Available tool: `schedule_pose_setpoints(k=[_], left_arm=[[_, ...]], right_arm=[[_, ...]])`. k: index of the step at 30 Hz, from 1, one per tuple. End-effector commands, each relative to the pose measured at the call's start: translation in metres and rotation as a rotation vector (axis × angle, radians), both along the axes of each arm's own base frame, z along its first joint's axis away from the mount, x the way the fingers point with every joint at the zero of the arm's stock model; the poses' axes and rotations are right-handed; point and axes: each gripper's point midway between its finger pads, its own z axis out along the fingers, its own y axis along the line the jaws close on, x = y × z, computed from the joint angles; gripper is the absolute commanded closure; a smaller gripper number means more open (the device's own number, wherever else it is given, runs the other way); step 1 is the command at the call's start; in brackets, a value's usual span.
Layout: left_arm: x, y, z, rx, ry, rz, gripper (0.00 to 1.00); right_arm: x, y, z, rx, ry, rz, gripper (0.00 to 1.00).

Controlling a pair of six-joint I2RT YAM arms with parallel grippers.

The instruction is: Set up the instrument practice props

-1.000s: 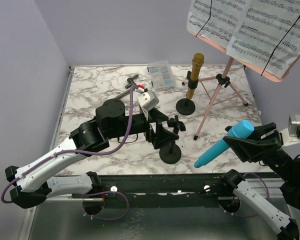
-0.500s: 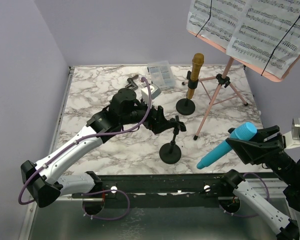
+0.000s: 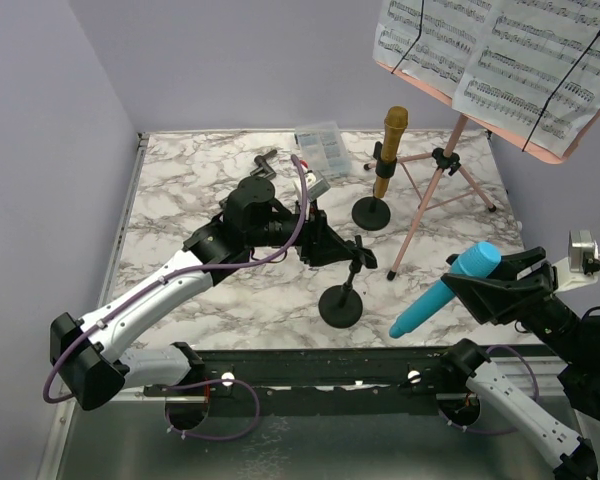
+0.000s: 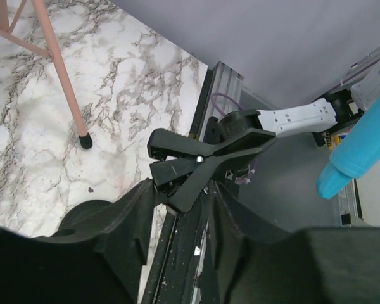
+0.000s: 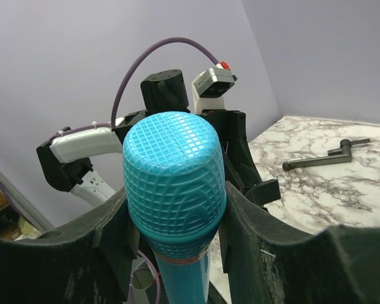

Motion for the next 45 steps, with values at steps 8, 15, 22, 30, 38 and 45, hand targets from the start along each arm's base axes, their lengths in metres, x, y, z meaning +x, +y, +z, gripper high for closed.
schedule_pose_setpoints(k=[8,15,22,30,38,45], left_arm=[[0.009,0.017,0.018,-0.076,-0.071,0.224,1.0],[-0.009,0.025,0.022,-0.142,-0.122,0.341,1.0],[-0.01,0.02,0.019,-0.189,-0.145,0.478,1.0],[-0.024,0.012,0.006,-0.13,-0.128,0.403,0.54],[-0.035,0.028,-0.028,0.167,-0.191,0.223,0.2],[-0.019,0.061,-0.013,0.08,-0.331,0.076,0.15]], right_arm=[[0.005,0.006,0.004,0.006,-0.013,0.013,0.99],[0.018,0.02,-0.004,-0.024,0.008,0.033,0.99],[0.027,0.029,-0.011,-0.033,0.027,0.044,0.99],[0.03,0.03,-0.015,-0.042,0.039,0.04,1.0],[0.025,0.033,-0.015,-0.025,0.029,0.072,0.99],[0.023,0.033,-0.013,-0.034,0.028,0.076,0.99]])
